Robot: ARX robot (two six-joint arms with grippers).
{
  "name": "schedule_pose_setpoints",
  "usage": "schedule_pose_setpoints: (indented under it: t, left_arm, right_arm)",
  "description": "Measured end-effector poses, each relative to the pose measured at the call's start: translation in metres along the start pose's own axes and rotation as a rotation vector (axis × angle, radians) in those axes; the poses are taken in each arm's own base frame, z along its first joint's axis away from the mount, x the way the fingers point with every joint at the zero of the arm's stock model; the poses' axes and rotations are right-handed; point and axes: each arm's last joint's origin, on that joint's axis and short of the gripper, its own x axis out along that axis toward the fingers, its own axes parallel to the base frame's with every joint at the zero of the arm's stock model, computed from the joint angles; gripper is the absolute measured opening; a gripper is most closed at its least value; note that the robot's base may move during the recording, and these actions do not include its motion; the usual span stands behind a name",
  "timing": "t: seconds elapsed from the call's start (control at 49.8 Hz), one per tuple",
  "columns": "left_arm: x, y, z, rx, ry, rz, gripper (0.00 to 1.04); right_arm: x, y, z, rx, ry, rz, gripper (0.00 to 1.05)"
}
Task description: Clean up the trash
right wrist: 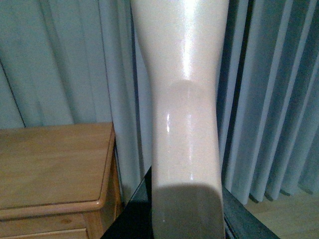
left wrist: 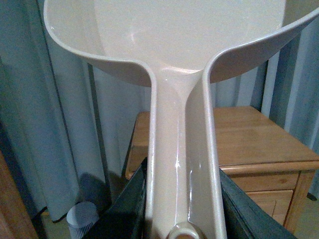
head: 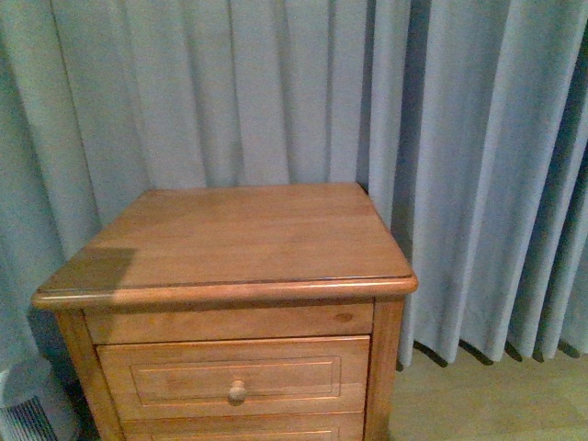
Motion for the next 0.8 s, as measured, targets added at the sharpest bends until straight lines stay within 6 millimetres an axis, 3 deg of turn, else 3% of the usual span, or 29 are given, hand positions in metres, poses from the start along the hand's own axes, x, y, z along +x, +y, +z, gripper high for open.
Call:
schedule_pose_setpoints:
  t: [0.804]
  left_arm:
    - [-0.0003,0.0002,-0.0012,-0.002,0.001,0.004,0.28]
  right_arm:
    - [0.0007,0.0,-0.0014,-0.002,0.004,0.0,0.18]
